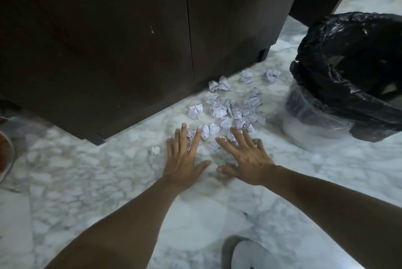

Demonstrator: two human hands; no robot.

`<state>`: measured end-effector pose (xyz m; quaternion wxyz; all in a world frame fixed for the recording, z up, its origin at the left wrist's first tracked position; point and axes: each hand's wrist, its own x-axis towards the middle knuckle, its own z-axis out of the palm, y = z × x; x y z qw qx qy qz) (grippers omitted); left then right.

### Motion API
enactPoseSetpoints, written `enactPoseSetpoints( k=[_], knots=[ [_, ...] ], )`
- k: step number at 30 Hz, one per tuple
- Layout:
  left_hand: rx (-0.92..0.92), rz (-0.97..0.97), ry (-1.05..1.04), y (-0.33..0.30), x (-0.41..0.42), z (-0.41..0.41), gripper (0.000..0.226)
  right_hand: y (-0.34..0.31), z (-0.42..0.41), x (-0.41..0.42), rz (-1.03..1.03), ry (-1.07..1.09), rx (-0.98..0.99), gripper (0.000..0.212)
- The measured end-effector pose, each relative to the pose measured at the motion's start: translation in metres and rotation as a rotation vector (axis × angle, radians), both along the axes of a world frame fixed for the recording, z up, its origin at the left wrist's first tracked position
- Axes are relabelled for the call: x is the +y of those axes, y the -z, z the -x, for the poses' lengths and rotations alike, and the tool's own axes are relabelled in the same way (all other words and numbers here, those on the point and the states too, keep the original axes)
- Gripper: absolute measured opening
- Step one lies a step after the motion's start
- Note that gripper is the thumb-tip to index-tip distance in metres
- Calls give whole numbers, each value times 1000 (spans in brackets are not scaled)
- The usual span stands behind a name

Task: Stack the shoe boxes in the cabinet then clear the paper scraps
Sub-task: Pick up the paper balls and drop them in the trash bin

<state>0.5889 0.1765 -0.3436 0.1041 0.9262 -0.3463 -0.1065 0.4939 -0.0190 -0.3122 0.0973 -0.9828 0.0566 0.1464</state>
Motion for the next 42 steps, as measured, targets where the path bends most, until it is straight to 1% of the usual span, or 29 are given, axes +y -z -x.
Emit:
enactPoseSetpoints(
  k=[2,5,9,11,14,16,18,20,23,27,29,31,34,38,42],
  knots=[
    [-12,8,31,-2,-5,-1,77,-2,-2,2,17,-23,-49,75],
    [-16,17,71,-5,-12,-7,77,2,4,1,-22,-47,-172,54],
    [-31,44,147,-8,-19,-19,77,5,18,-1,-70,-43,-220,42],
    [-21,36,184,-8,-22,-22,75,4,22,-2,-74,-31,-219,43],
    [-3,-17,186,-5,-24,-20,70,6,24,-2,-40,-33,-168,61],
    [-18,6,143,0,-21,-15,67,9,25,0,10,-51,-166,66],
    [-97,72,98,4,-16,-9,60,12,27,3,35,-68,-204,58],
    [-193,113,68,8,-10,-2,47,17,33,3,57,-97,-272,48],
    [-266,169,72,9,-6,5,30,23,41,3,50,-106,-348,39],
    [-275,244,95,4,-9,2,19,24,47,1,16,-126,-383,32],
    [-259,222,97,0,-12,1,21,23,47,-3,14,-157,-411,24],
    [-245,229,83,-3,-15,3,23,17,44,-12,24,-169,-418,27],
    [-225,331,55,-13,-27,6,18,-6,35,-26,2,-61,-457,29],
    [-203,483,46,-46,-63,5,17,-61,27,-42,-50,51,-620,32],
    [-155,764,84,-101,-112,8,17,-133,32,-59,-80,165,-846,38]
  ],
)
